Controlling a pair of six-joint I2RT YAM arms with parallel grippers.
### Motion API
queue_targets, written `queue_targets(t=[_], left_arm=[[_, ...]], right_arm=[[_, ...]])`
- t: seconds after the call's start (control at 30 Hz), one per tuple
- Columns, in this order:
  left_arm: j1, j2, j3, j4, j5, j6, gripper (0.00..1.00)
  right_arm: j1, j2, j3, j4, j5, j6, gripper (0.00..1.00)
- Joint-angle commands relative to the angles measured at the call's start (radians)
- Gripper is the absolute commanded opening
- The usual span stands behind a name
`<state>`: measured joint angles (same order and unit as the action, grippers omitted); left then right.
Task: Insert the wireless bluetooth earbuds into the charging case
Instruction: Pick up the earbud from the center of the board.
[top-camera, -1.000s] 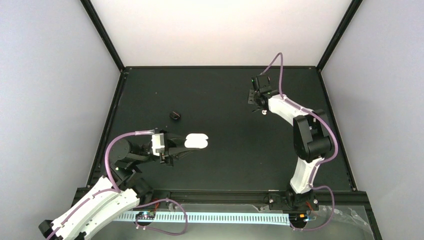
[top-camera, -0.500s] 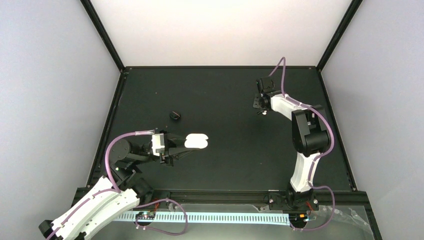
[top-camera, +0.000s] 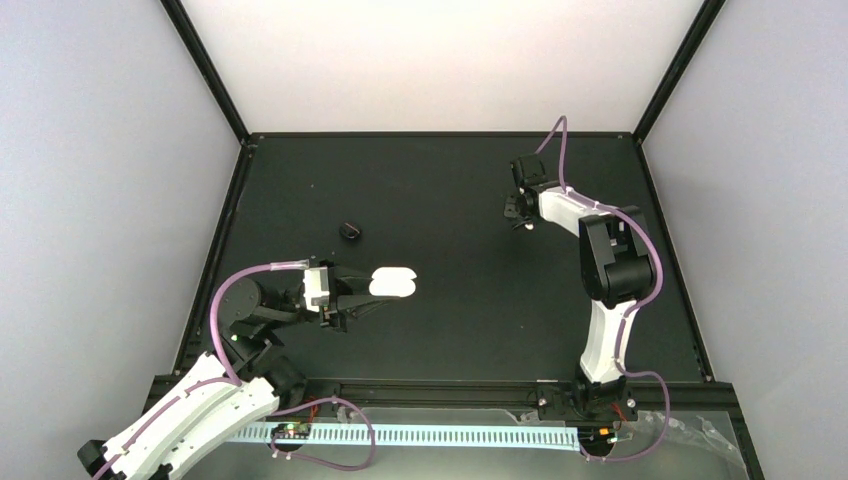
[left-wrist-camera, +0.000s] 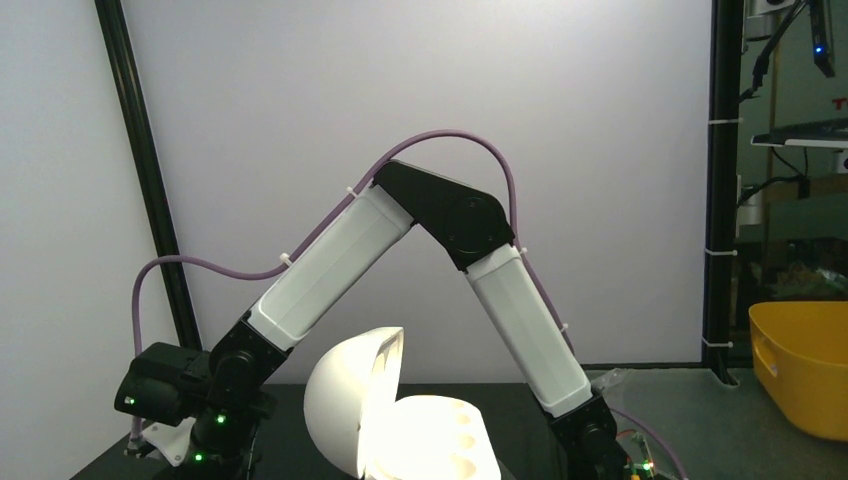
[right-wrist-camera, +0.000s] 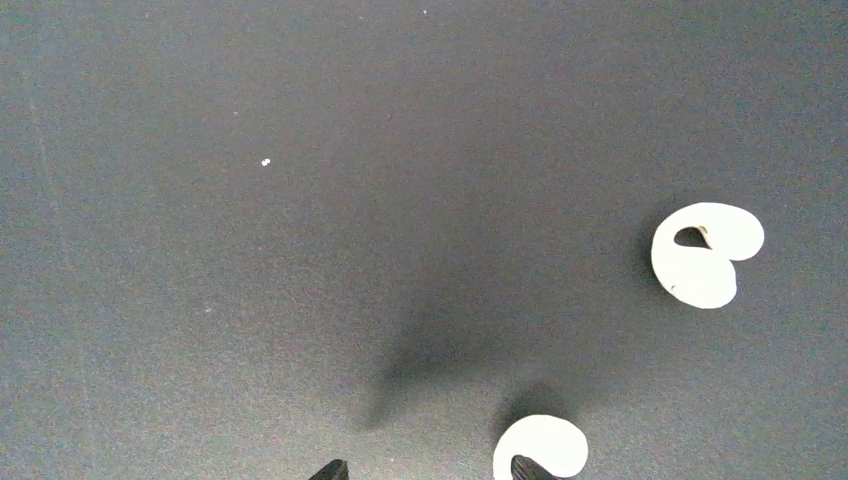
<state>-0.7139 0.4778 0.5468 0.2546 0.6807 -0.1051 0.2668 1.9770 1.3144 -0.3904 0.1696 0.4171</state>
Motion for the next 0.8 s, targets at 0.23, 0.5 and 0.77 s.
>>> queue_targets(t=[0.23, 0.5, 0.77], left_arm=[[0.001, -0.003, 0.005, 0.018, -0.006, 0.007, 0.02], [0.001, -0.001, 0.005, 0.020, -0.006, 0.004, 0.02], [0.000, -0.004, 0.005, 0.024, -0.006, -0.002, 0.02]], right_arm=[[-0.022, 0.024, 0.025, -0.030, 0.023, -0.003, 0.41], [-0.033, 0.025, 0.035, -0.073, 0.041, -0.003, 0.38], [-0.041, 0.023, 0.042, -0.124, 0.071, -0.015, 0.31]])
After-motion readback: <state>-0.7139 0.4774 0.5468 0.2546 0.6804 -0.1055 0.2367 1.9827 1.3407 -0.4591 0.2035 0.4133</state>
